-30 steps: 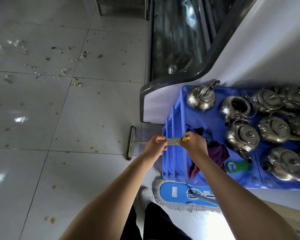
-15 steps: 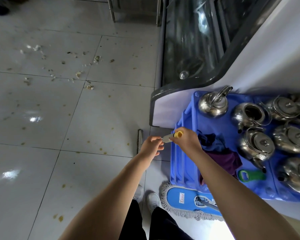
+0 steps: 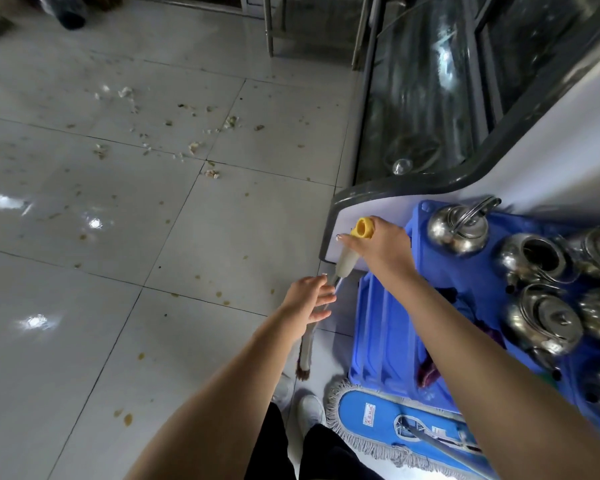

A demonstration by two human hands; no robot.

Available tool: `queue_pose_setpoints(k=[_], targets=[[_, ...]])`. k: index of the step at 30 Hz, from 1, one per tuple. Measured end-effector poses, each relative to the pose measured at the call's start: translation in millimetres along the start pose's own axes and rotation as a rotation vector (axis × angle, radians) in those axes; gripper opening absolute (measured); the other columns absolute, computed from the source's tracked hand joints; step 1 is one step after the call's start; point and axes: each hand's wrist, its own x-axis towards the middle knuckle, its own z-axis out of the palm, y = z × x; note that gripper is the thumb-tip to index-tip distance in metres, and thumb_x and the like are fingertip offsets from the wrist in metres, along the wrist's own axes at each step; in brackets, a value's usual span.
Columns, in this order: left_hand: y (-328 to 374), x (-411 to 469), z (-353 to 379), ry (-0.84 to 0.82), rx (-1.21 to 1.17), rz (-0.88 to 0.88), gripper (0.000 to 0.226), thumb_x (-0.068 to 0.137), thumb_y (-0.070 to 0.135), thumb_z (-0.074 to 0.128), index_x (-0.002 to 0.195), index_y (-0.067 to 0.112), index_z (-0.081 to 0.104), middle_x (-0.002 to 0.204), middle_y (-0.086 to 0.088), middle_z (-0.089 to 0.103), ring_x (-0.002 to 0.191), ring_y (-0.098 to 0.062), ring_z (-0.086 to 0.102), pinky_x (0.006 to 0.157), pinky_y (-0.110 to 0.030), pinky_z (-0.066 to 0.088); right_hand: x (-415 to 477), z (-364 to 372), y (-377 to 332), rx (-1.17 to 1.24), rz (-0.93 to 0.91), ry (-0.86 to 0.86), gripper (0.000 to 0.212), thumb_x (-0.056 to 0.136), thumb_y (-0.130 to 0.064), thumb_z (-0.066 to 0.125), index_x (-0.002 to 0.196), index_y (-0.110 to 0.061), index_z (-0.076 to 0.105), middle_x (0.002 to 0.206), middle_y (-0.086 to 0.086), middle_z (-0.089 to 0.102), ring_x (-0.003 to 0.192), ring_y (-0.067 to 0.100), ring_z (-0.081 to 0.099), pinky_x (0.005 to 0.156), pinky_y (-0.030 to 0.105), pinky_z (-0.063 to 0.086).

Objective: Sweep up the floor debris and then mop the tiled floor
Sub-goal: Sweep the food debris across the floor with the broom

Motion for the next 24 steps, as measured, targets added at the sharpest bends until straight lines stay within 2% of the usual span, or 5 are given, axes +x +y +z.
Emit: queue_pose_setpoints(k=[4, 10, 15, 20, 24], targets=[[-3.0, -11.2, -9.0, -0.039, -0.147, -0.099, 0.040, 0.095, 0.042, 0.045, 0.107, 0.005, 0.056, 0.094, -0.009, 0.068, 0.088, -0.020, 0.066, 0.065, -0.037, 0.055, -1.2, -9.1, -32.9, 0.012, -0.097, 0.010, 0.041, 0.077, -0.046, 0.070, 0.069, -0.008, 0.054, 0.061, 0.000, 0.047, 0.066, 0.021, 0.045, 0.059, 0.027, 0.031], [0.0, -29.7, -15.7, -0.070, -0.448, -0.177, 0.075, 0.091, 0.060, 0.037, 0.126, -0.006, 0.043, 0.113, -0.022, 0.063, 0.092, -0.029, 0.065, 0.070, -0.044, 0.055, -18.3, -7.6, -67.5, 0.141, -0.281, -0.020, 0.054, 0.069, -0.047, 0.075, 0.053, -0.020, 0.031, 0.046, -0.005, 0.032, 0.045, 0.010, 0.031, 0.047, 0.018, 0.027], [2.6, -42.6, -25.6, -0.076, -0.758, -0.134, 0.050, 0.091, 0.057, 0.042, 0.108, 0.010, 0.046, 0.102, -0.024, 0.065, 0.086, -0.029, 0.065, 0.067, -0.043, 0.052, -37.5, -9.2, -74.7, 0.310, -0.334, -0.074, 0.048, 0.065, -0.049, 0.075, 0.057, -0.015, 0.042, 0.051, -0.005, 0.035, 0.048, 0.009, 0.030, 0.051, 0.027, 0.029], [11.7, -48.7, -37.1, -0.049, -1.061, -0.052, 0.032, 0.093, 0.034, 0.052, 0.099, 0.002, 0.047, 0.086, -0.015, 0.060, 0.072, -0.021, 0.061, 0.060, -0.037, 0.053, -53.6, -9.9, -90.4, 0.301, -0.341, -0.038, 0.044, 0.070, -0.046, 0.073, 0.057, -0.015, 0.043, 0.049, -0.005, 0.043, 0.048, 0.011, 0.039, 0.055, 0.027, 0.039], [13.5, -59.4, -55.5, -0.027, -1.184, 0.017, 0.022, 0.094, 0.021, 0.054, 0.106, 0.004, 0.047, 0.083, -0.015, 0.056, 0.068, -0.022, 0.056, 0.037, -0.027, 0.052, -63.3, -12.0, -99.5, 0.479, -0.294, -0.366, 0.032, 0.070, -0.037, 0.077, 0.078, -0.011, 0.060, 0.061, -0.005, 0.056, 0.061, 0.011, 0.055, 0.068, 0.033, 0.055]])
